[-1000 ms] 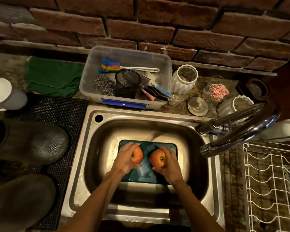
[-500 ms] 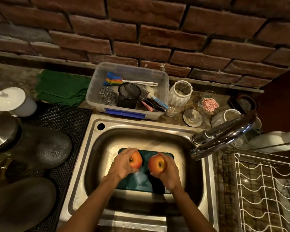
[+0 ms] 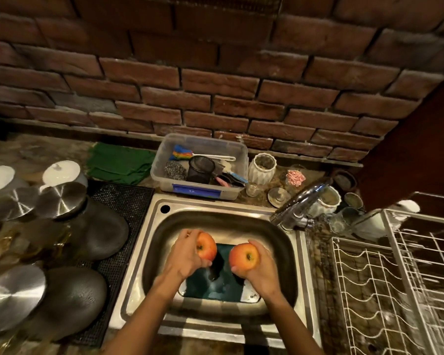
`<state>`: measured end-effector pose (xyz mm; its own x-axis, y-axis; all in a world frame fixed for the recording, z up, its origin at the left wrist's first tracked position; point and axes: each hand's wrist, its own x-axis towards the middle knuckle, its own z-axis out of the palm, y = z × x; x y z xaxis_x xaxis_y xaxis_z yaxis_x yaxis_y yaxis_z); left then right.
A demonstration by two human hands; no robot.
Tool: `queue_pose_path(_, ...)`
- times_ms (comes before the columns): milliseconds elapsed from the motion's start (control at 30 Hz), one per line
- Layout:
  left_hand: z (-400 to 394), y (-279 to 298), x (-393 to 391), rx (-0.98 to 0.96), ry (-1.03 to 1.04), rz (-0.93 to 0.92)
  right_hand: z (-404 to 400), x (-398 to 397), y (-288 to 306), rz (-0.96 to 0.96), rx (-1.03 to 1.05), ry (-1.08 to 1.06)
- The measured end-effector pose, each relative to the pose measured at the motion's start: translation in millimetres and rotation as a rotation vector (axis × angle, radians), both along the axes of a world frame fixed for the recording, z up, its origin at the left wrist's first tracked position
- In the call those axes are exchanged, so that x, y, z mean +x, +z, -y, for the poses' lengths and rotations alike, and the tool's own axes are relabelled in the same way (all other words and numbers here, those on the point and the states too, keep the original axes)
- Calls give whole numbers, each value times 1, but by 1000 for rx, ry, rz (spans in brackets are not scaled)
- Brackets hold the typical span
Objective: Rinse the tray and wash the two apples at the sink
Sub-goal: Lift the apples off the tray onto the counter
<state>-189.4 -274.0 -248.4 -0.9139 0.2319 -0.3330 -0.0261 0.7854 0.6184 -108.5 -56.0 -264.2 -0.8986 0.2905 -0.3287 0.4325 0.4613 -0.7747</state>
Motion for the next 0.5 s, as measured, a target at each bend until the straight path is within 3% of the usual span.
queue_pose_path(500, 39, 66, 78, -27, 61, -71, 24, 63, 69, -32, -25, -82)
